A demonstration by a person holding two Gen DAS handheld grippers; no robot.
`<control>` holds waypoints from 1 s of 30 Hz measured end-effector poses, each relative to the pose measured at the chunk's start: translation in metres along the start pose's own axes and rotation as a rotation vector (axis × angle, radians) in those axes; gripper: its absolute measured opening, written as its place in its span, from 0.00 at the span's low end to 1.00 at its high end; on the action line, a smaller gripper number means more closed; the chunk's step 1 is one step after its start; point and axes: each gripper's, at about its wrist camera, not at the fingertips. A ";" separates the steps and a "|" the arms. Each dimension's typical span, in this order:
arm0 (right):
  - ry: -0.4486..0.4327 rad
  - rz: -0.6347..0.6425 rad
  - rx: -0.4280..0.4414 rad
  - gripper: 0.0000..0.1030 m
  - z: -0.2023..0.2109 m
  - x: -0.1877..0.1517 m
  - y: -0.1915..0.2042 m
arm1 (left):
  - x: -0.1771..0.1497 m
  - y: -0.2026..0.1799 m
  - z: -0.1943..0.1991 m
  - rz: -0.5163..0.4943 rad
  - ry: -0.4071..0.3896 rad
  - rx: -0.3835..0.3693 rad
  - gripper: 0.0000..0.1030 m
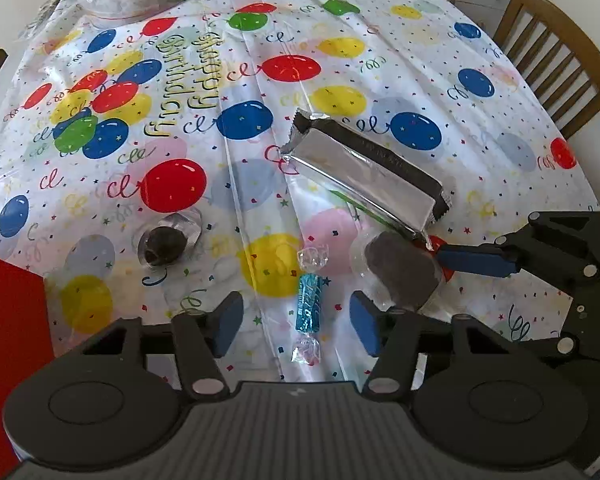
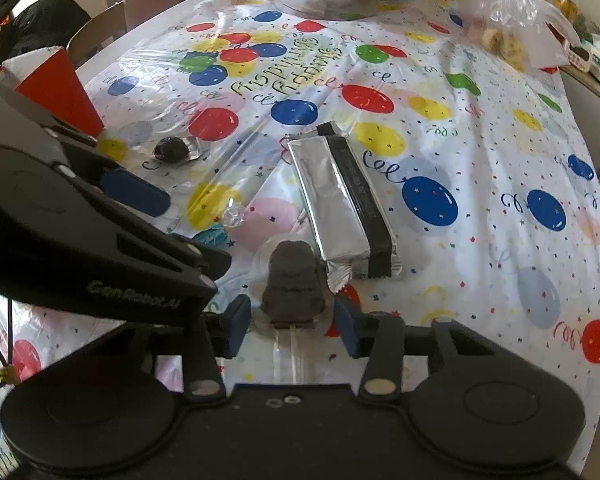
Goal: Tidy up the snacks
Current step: 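Move the left tool to the blue candy stick while the right tool approaches the dark lollipop, then close the left tool on the blue candy stick while the right tool grasps the dark lollipop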
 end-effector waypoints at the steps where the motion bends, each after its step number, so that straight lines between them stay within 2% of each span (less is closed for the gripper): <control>1: -0.003 0.008 -0.002 0.41 0.000 0.000 0.001 | 0.000 0.000 -0.001 -0.004 0.001 0.001 0.52; 3: -0.009 0.015 -0.002 0.37 0.001 -0.001 0.001 | -0.001 0.000 -0.002 -0.008 0.000 -0.004 0.45; 5: -0.012 0.014 0.002 0.37 0.001 -0.001 0.001 | -0.002 0.000 -0.003 -0.009 0.001 -0.015 0.38; 14: -0.009 -0.020 0.010 0.37 0.006 -0.005 0.000 | -0.008 0.002 -0.001 -0.008 -0.013 -0.053 0.19; 30: -0.034 -0.154 0.039 0.37 0.037 -0.031 0.000 | -0.014 0.012 0.007 0.036 -0.029 -0.068 0.16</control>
Point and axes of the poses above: each gripper's, at about its wrist camera, not at the fingertips, and z roughly against the way its jaws point, y to its left, x to its top, and after that the axes turned 6 degrees about z, right-handed
